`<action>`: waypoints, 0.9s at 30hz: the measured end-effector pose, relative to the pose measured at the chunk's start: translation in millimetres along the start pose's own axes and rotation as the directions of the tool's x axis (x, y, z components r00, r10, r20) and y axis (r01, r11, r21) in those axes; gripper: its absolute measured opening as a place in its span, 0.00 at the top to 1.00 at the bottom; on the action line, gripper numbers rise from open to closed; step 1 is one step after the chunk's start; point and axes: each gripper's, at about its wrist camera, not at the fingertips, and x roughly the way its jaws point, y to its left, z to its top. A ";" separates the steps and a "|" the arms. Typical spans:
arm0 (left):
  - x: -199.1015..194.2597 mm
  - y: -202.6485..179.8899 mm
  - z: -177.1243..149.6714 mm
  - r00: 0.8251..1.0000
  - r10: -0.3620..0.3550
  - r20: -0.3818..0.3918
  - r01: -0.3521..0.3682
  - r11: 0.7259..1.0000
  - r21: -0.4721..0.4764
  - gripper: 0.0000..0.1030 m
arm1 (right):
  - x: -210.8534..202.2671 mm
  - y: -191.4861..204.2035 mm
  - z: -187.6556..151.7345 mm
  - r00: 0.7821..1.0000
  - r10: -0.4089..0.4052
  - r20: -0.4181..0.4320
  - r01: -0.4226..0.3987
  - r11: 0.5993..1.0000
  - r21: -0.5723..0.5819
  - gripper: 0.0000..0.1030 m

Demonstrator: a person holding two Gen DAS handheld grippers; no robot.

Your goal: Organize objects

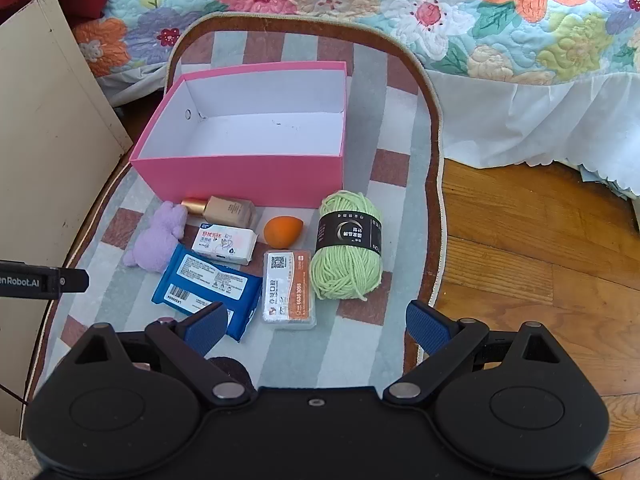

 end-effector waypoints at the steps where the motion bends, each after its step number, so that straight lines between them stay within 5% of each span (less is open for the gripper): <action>1: 0.0 0.0 0.0 1.000 0.001 0.000 -0.001 1.000 0.000 0.00 | 0.6 0.2 -0.2 1.000 0.000 -0.002 0.000 1.000 -0.001 0.05; 27: -1.1 4.7 1.0 1.000 -0.007 0.005 0.007 1.000 -0.008 0.00 | 2.8 -1.4 -1.1 1.000 0.008 -0.008 -0.008 1.000 -0.013 0.05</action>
